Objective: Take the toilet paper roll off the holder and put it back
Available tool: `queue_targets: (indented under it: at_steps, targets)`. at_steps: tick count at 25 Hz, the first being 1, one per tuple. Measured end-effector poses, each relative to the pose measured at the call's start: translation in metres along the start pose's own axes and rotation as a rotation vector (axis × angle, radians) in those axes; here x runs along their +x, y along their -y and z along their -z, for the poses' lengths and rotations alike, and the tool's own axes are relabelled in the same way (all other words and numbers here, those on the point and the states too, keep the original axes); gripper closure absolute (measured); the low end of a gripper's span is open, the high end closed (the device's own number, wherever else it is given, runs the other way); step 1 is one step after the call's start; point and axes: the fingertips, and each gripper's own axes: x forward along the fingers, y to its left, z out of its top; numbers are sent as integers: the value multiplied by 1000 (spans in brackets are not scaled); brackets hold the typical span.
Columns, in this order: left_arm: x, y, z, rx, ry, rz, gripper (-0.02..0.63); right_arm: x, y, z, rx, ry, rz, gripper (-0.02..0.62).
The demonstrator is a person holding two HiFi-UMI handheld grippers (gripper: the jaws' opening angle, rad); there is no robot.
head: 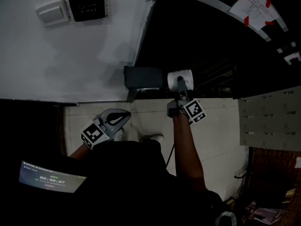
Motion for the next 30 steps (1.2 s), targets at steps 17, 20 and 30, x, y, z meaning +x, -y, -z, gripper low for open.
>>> queue_targets:
  at_steps: [17, 20, 30]
  targets:
    - [-14, -4, 1, 4, -2, -21, 603, -2, 48, 83, 668, 32, 24, 167]
    - [-15, -5, 0, 6, -1, -22, 603, 1, 47, 91, 684, 15, 26, 167]
    - [-19, -12, 0, -4, 3, -27, 603, 8, 47, 102, 729, 14, 25, 167]
